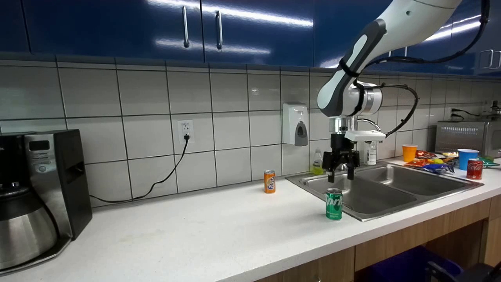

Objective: Remove the green can from the sink.

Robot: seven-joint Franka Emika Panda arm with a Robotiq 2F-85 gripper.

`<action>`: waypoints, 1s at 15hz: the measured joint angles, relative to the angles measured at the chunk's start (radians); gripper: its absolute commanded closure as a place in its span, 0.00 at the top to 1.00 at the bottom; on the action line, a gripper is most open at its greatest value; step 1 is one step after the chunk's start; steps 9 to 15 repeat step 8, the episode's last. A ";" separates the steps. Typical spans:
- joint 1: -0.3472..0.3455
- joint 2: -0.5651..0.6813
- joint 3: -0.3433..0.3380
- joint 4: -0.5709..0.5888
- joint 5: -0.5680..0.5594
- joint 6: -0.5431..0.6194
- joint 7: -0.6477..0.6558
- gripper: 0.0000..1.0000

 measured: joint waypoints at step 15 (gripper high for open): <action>0.001 -0.098 -0.013 -0.067 -0.002 -0.053 0.000 1.00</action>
